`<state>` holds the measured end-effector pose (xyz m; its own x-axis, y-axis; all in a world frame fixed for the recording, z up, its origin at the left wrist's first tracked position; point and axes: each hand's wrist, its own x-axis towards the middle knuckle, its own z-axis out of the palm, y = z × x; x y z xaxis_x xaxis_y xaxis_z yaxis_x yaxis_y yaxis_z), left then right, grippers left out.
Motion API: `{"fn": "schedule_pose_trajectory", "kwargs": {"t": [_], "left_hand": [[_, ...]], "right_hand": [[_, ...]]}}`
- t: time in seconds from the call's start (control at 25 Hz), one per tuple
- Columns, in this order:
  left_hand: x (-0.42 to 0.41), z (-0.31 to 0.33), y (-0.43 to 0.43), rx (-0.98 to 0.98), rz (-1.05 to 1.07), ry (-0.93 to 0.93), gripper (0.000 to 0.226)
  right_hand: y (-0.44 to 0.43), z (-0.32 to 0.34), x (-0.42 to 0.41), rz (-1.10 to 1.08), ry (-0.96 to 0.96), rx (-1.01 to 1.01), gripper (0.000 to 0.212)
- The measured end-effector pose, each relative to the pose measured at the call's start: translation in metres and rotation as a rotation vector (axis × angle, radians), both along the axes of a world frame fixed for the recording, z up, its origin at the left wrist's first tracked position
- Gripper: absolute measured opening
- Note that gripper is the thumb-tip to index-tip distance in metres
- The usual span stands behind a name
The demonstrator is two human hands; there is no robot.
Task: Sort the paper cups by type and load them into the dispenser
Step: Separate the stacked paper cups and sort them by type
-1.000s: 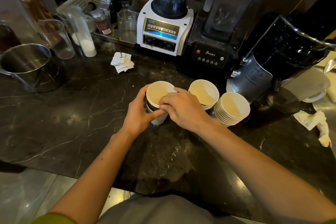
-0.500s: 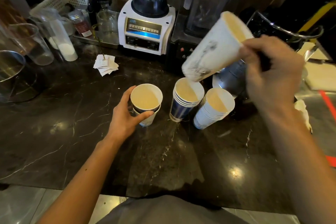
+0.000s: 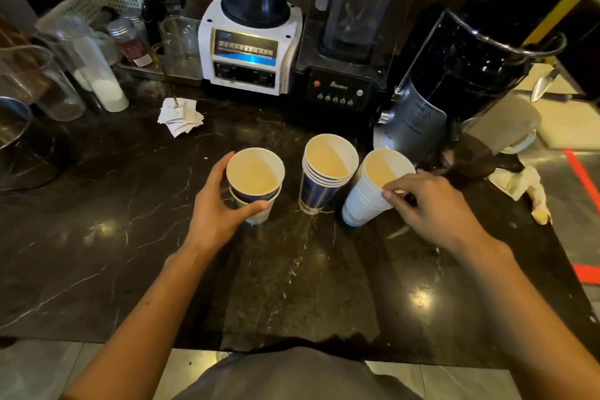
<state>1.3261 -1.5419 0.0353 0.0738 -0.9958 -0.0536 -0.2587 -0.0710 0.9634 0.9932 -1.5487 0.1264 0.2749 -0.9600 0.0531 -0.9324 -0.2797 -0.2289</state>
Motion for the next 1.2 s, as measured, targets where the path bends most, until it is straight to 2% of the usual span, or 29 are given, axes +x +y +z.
{"fn": "schedule_pose_trajectory", "kwargs": {"t": [0.12,0.16,0.28,0.4,0.48,0.52,0.64,0.72,0.88,1.0,1.2], "left_hand": [[0.0,-0.006,0.002,0.047,-0.045,0.027,0.098],[0.002,-0.009,0.004,0.064,-0.029,0.022,0.098],[-0.001,-0.015,0.004,0.079,0.001,-0.006,0.092],[-0.004,-0.017,0.008,0.047,0.008,-0.026,0.086],[-0.004,-0.016,0.008,0.048,0.003,-0.02,0.082],[-0.002,-0.015,0.008,0.046,-0.008,-0.019,0.08],[-0.002,-0.014,0.007,0.047,-0.033,-0.058,0.076],[-0.003,-0.013,0.007,0.067,-0.017,-0.075,0.079],[-0.002,-0.015,0.006,0.091,0.008,-0.09,0.082],[-0.003,-0.017,0.007,0.091,0.009,-0.095,0.083],[-0.002,-0.018,0.006,0.103,-0.006,-0.12,0.085]], "right_hand": [[0.001,0.012,0.032,0.045,-0.115,-0.261,0.031],[0.001,0.014,0.052,0.126,-0.161,-0.275,0.033],[-0.008,0.004,0.114,0.407,-0.127,-0.142,0.042],[-0.022,-0.021,0.152,0.514,-0.018,-0.01,0.036],[-0.027,-0.023,0.16,0.519,-0.006,-0.008,0.024],[-0.028,-0.019,0.161,0.523,-0.052,-0.068,0.02],[-0.03,0.018,0.149,0.472,-0.276,-0.412,0.013],[-0.031,0.057,0.126,0.377,-0.388,-0.544,0.017],[-0.03,0.101,0.073,0.234,-0.371,-0.655,0.017],[-0.033,0.072,0.053,0.219,-0.235,-0.537,0.017],[-0.037,0.006,0.058,0.25,-0.056,-0.101,0.019]]}}
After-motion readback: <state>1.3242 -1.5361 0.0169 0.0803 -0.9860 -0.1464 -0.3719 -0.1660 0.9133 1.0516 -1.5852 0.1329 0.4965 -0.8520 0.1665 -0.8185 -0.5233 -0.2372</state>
